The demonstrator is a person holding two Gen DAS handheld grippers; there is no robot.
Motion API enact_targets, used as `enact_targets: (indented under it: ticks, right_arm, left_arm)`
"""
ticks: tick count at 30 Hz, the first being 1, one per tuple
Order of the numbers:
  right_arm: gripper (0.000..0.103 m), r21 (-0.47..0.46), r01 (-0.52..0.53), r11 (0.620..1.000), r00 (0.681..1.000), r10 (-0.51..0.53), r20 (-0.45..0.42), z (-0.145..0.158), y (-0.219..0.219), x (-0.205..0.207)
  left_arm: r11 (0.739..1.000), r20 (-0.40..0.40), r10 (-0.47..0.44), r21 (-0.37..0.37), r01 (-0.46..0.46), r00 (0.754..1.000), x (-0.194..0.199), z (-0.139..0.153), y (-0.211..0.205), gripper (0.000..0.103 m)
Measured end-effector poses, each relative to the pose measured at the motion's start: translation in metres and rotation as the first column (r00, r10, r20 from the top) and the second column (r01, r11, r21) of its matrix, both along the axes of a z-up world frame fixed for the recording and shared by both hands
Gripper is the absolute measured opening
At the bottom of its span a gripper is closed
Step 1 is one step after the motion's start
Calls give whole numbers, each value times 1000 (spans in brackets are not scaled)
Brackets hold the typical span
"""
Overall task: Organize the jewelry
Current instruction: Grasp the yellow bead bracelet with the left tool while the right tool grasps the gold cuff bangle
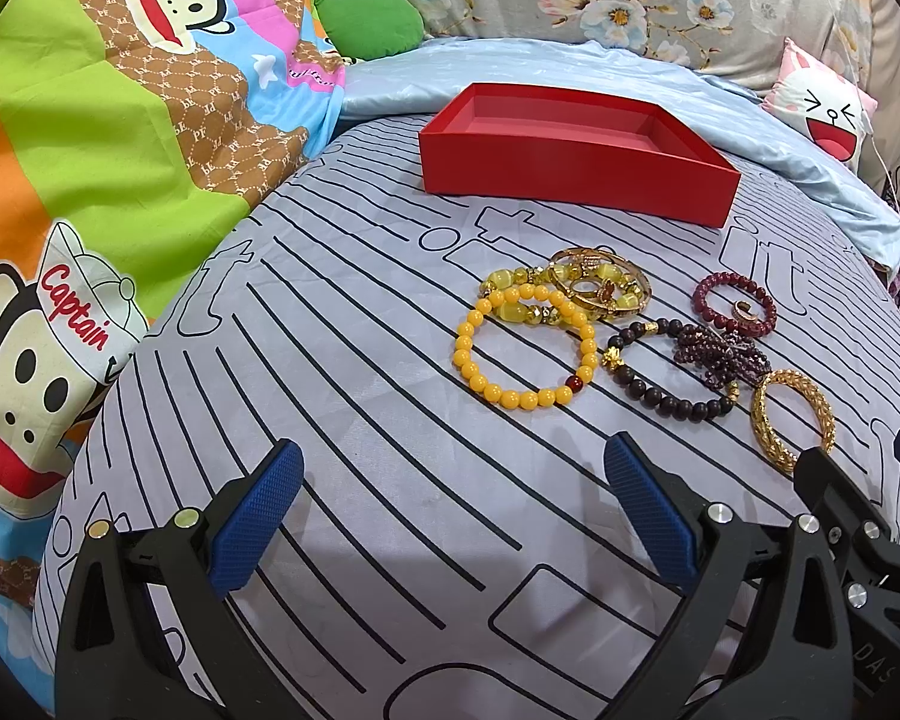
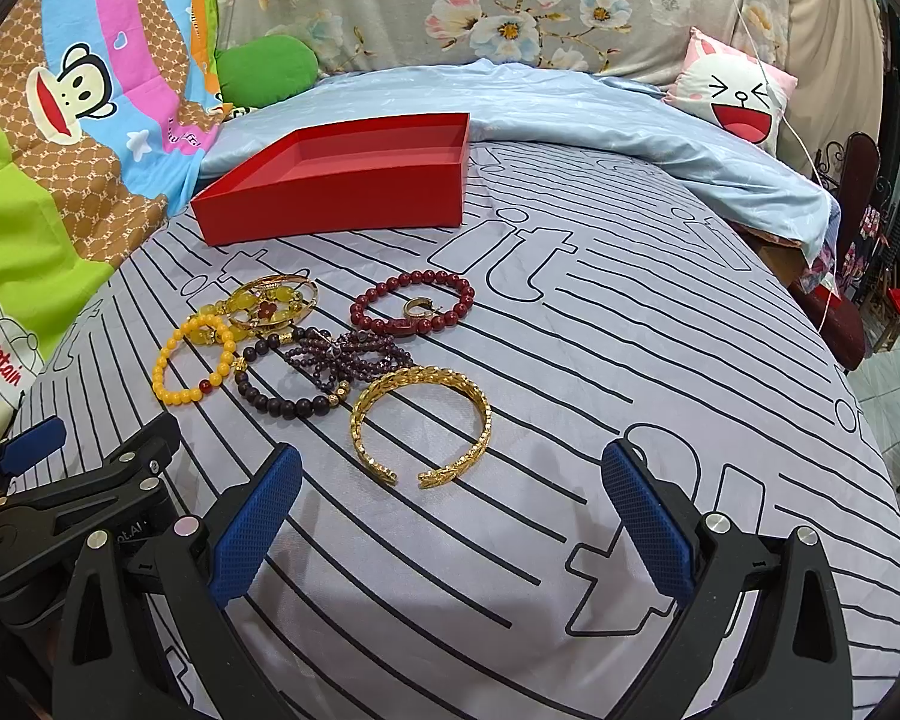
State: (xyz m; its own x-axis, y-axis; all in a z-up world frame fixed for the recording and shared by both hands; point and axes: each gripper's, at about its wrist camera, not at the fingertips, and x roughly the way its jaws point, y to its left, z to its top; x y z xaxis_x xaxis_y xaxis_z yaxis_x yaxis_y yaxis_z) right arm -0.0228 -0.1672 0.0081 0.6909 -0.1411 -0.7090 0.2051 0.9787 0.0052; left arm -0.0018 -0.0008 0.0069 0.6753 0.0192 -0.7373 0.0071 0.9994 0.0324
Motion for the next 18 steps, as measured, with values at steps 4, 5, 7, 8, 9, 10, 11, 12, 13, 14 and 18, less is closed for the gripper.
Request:
enact_targets:
  ticks: [4, 5, 7, 8, 9, 10, 11, 12, 13, 14, 18]
  right_arm:
    - [97, 26, -2, 1000, 1000, 2, -12, -2, -5, 1]
    - [97, 34, -3, 999, 1000, 3, -16, -3, -6, 1]
    - [97, 41, -3, 999, 1000, 4, -24, -3, -8, 3]
    - [96, 43, -5, 999, 1000, 6, -27, -3, -8, 4]
    - [96, 46, -7, 999, 1000, 8, -28, -2, -10, 5]
    - [97, 47, -9, 999, 1000, 10, -30, -2, -10, 6]
    - [96, 49, -11, 999, 999, 13, -33, -1, -10, 8]
    - [96, 51, -17, 999, 999, 19, -38, -1, -11, 11]
    - [96, 54, -21, 998, 999, 24, -43, -2, -11, 14]
    - [96, 56, -24, 998, 998, 27, -48, -2, -11, 17]
    - [95, 55, -41, 998, 997, 45, -70, -6, -10, 29]
  left_arm:
    - [1000, 3, -6, -8, 6, 1000, -1, 0, 0, 96]
    - [1000, 1, -12, -13, 12, 1000, 0, 0, 0, 96]
    - [1000, -3, -12, -16, 12, 1000, 0, -1, 2, 96]
    - [1000, -6, -9, -19, 9, 1000, 1, -1, 3, 96]
    - [1000, -8, -1, -22, 1, 1000, 2, -1, 6, 96]
    - [1000, -10, 5, -28, -6, 1000, 3, 0, 9, 96]
    - [999, -13, 10, -37, -10, 1000, 5, 0, 12, 96]
    - [999, -17, 15, -49, -16, 1000, 8, 1, 16, 96]
    - [998, -17, 19, -56, -20, 1000, 8, 2, 19, 96]
    - [998, -17, 23, -64, -24, 1000, 10, 4, 22, 96]
    - [997, -19, 23, -68, -24, 1000, 16, 8, 28, 96]
